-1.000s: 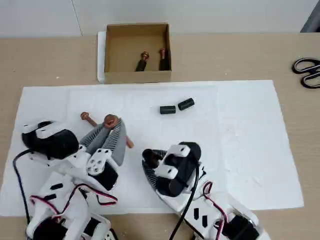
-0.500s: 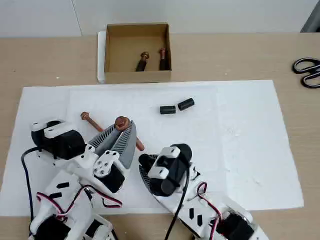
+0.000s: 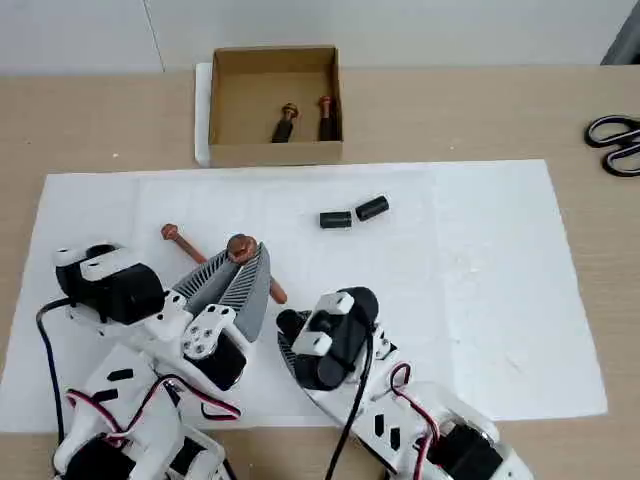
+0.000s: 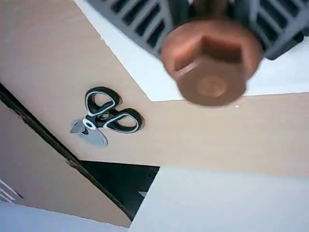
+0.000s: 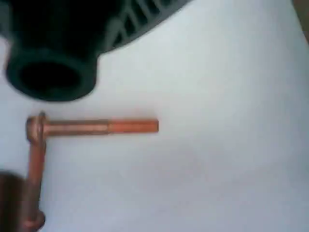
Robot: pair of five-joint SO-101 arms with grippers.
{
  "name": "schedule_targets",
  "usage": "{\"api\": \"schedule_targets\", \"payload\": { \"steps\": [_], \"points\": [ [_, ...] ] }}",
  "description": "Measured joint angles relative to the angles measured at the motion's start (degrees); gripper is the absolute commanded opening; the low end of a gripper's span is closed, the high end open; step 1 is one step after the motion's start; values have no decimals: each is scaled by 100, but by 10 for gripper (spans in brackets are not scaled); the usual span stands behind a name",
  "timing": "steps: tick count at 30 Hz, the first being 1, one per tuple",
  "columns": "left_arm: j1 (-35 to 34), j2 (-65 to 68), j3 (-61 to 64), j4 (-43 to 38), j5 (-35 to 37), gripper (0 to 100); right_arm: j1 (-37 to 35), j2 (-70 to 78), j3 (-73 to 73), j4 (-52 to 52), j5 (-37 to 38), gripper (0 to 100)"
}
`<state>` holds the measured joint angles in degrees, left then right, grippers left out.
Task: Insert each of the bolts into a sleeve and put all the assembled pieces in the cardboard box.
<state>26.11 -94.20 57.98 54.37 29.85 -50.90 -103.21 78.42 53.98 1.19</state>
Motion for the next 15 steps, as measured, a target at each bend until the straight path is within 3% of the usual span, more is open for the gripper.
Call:
{"api": "schedule_targets", "payload": {
  "steps": [6, 15],
  "points": [
    [369, 0, 0, 158, 0, 6, 281, 9, 0, -237, 0, 4],
    [396, 0, 0, 158, 0, 6, 299, 9, 0, -237, 0, 4]
  ]
}}
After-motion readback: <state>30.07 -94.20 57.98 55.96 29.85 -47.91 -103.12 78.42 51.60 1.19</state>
